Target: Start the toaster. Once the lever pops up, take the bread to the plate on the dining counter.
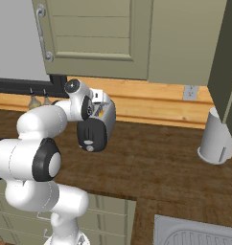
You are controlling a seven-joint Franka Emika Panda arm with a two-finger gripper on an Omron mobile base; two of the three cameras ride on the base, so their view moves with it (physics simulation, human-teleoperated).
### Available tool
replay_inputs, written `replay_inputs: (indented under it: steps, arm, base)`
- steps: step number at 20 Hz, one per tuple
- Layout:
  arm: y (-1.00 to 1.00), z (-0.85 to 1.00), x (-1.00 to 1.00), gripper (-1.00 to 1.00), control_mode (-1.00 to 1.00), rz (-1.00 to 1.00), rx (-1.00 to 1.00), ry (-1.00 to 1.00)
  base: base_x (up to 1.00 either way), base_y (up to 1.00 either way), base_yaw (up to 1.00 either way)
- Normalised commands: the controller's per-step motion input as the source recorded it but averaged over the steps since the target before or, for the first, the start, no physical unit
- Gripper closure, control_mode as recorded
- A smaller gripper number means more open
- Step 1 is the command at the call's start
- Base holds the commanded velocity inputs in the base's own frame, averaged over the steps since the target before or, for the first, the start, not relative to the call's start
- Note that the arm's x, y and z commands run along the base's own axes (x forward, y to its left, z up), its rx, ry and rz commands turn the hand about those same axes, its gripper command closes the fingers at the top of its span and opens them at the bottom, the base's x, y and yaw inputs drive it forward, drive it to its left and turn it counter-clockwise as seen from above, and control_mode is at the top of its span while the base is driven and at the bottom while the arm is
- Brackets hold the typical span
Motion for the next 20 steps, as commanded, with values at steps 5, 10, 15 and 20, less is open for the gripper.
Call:
replay_inputs:
  steps: [5,10,15,20]
  arm:
    - [0.00,0.00,0.00,-1.00,-1.00,0.00,0.00,0.00]
    - [0.00,0.00,0.00,-1.00,-1.00,0.00,0.00,0.00]
    - [0.00,0.00,0.00,-1.00,-1.00,0.00,0.00,0.00]
    - [0.00,0.00,0.00,-1.00,-1.00,0.00,0.00,0.00]
  base:
    - [0.00,0.00,0.00]
    - [0.00,0.00,0.00]
    - [0.00,0.00,0.00]
    - [0.00,0.00,0.00]
